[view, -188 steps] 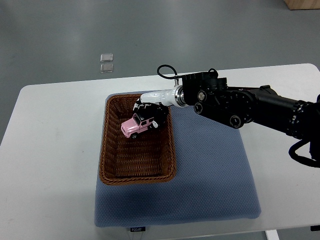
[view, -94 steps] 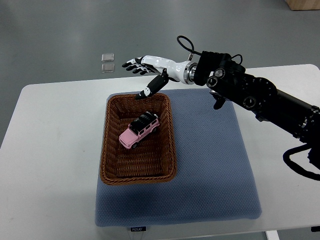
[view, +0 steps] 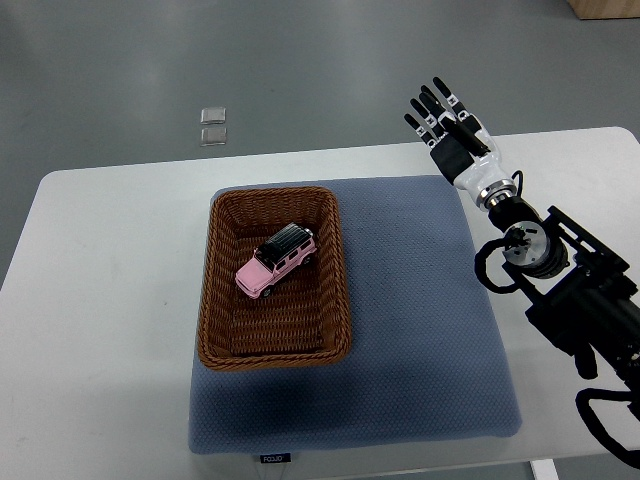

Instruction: Place pink car in brown basket

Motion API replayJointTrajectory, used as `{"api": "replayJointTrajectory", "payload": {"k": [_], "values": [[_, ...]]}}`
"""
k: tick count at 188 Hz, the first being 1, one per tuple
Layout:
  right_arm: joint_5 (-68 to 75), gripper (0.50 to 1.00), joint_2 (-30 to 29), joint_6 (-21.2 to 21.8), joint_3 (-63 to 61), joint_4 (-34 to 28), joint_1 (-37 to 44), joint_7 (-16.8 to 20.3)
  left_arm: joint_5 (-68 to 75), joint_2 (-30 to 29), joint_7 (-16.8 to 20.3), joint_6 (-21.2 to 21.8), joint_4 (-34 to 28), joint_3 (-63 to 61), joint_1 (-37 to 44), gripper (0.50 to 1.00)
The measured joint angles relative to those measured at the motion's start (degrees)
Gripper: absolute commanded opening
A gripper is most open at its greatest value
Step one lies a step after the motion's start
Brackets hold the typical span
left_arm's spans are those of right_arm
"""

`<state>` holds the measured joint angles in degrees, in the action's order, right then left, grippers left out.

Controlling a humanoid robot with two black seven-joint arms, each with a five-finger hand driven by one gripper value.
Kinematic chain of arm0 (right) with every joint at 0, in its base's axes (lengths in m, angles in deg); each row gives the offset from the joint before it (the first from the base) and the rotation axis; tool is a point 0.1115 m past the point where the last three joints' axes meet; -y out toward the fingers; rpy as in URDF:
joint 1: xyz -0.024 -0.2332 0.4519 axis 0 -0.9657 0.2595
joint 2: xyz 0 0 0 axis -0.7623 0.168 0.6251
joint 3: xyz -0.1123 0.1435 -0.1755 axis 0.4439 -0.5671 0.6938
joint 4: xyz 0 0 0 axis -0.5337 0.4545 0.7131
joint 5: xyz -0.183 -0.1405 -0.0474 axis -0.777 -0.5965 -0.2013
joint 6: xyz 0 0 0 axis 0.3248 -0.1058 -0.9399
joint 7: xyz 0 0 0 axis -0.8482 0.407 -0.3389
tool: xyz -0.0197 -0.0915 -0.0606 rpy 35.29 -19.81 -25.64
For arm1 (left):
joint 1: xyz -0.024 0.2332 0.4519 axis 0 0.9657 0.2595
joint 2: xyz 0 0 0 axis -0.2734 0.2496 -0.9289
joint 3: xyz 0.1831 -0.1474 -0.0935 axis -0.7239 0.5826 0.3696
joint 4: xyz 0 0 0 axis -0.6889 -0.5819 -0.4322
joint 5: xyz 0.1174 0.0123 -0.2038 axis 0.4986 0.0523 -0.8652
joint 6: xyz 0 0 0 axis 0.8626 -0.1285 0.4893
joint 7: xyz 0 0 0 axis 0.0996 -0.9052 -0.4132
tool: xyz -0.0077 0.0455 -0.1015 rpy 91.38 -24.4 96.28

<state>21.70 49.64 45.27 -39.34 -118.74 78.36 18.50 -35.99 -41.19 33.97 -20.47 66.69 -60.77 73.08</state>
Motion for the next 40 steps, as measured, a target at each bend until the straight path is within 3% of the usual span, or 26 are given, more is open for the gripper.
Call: {"api": "replayJointTrajectory", "payload": {"k": [40], "values": [[2.3, 0.907, -0.1, 0.3, 0.0, 2.8, -0.4, -0.3, 0.0, 0.0, 0.0, 0.0, 0.1, 0.0, 0.0, 1.0]]}}
